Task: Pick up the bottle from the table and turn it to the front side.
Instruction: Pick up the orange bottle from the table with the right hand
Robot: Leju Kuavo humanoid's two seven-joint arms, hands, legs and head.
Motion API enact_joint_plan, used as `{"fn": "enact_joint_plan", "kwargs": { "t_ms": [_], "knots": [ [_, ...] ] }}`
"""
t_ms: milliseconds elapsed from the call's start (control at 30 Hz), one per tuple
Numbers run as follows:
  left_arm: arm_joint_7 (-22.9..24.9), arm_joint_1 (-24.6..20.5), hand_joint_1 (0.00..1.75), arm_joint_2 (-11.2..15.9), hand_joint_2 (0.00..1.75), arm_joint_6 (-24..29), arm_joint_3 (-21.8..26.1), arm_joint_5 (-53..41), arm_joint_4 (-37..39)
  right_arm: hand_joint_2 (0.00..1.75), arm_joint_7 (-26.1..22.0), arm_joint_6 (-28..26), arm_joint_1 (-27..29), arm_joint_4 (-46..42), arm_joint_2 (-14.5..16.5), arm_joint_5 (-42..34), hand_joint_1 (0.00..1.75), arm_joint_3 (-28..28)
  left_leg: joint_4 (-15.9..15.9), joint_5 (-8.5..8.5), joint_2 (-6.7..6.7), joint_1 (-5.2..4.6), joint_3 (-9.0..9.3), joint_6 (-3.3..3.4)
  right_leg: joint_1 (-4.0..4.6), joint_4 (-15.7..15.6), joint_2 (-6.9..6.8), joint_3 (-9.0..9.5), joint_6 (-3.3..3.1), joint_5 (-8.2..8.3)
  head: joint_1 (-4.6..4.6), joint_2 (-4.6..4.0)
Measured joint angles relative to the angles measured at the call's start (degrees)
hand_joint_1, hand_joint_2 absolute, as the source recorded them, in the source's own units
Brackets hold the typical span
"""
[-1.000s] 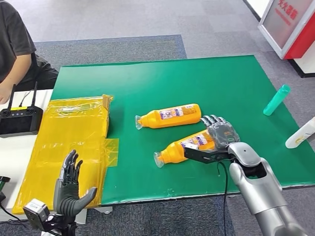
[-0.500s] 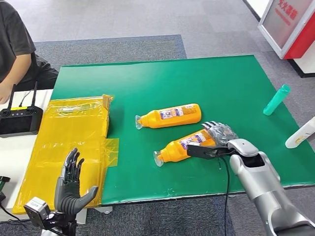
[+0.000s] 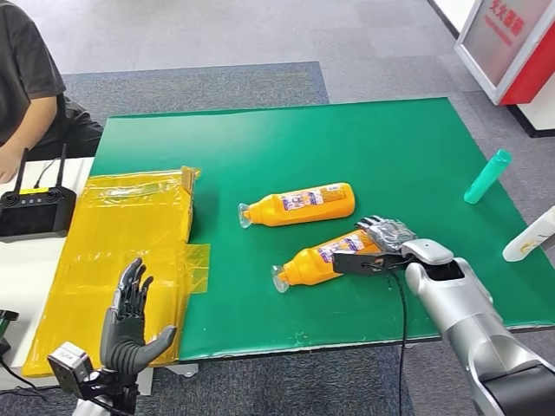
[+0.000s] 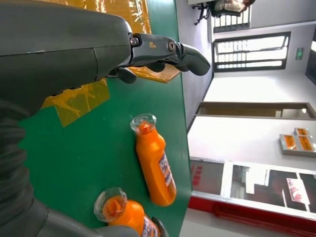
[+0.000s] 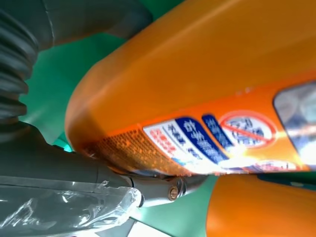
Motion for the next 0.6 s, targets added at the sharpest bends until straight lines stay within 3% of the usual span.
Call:
{"fn": "enact_joint_plan", "kwargs": {
  "t_ms": [433, 600],
  "knots": [
    [0.00, -0.02, 0.00, 0.37, 1.75, 0.10, -0.21, 0.14, 0.04, 1.75, -0.68, -2.27, 0.14, 0.75, -0.18, -1.45, 1.75, 0.72, 0.00, 0.00, 0.01, 0.01, 0.14, -0.01, 0.00, 0.00, 0.02, 0.10, -0.01, 0.01, -0.01, 0.00],
    [0.00, 0.32, 0.00, 0.42, 1.75, 0.34, -0.02, 0.14, 0.04, 1.75, 1.49, -7.28, 6.00, -6.31, -1.31, -3.59, 1.75, 0.47, 0.00, -0.01, -0.01, 0.01, 0.13, 0.00, 0.01, 0.00, -0.01, 0.13, 0.00, -0.01, 0.00, 0.00]
  ]
}}
